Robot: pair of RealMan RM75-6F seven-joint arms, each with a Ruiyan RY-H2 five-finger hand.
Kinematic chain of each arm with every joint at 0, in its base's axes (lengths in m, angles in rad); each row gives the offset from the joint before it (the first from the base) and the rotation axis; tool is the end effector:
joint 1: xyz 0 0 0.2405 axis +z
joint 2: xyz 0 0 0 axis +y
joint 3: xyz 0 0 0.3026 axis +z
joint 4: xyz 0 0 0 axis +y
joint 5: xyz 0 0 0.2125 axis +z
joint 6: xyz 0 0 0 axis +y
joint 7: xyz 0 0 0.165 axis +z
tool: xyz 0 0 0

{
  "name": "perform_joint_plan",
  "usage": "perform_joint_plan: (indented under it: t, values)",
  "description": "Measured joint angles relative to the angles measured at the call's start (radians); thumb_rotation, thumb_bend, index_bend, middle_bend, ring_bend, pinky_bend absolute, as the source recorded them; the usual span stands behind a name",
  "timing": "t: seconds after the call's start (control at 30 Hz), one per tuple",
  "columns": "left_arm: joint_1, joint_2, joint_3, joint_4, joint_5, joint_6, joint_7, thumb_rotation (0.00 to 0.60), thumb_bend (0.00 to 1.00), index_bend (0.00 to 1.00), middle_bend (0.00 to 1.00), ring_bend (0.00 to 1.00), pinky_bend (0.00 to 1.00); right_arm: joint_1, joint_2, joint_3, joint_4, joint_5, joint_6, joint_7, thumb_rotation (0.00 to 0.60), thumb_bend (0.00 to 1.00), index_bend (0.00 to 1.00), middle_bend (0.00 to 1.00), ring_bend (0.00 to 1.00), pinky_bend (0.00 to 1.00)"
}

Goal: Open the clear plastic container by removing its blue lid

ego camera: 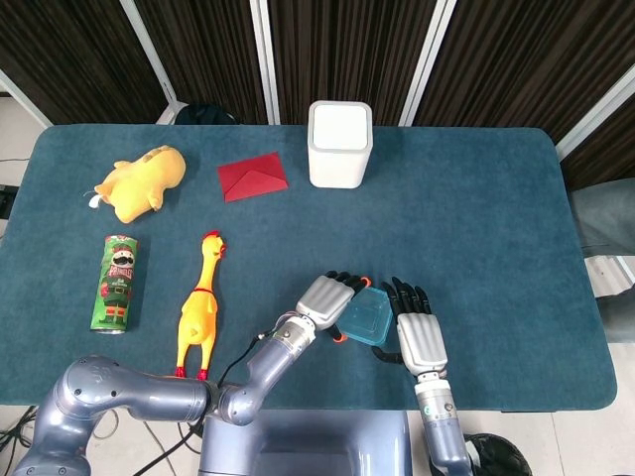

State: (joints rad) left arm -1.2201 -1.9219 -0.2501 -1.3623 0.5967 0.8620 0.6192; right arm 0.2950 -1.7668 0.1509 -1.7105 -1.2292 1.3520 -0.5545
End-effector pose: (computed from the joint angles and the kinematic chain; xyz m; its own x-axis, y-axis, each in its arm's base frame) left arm 0.0114 0.3772 -0.1701 0.4730 0.4484 0.7584 0.8248 -0.5281 -0.2022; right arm -0.2045 -0.2588 -0.0455 0.1849 -0.1671 0.9684 -0.9825 -0.0539 0.1783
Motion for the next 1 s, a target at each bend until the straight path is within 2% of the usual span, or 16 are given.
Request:
perform_joint_plan:
  t: [0.57, 1.0]
  values:
    - [0.007, 0.010, -0.003, -0.006, -0.007, 0.009, -0.001, 0.600, 0.15, 0.16, 0.23, 0.18, 0.32, -0.012, 0.008, -0.019, -0.013, 0.019, 0.011, -0.003, 0.600, 0.24, 0.00, 0.00, 0.00, 0.00]
    - [0.004, 0.011, 0.001, -0.013, -0.006, 0.000, 0.001, 0.600, 0.15, 0.16, 0.23, 0.18, 0.32, -0.002, -0.002, -0.007, -0.005, 0.026, 0.009, 0.005, 0.600, 0.24, 0.00, 0.00, 0.00, 0.00]
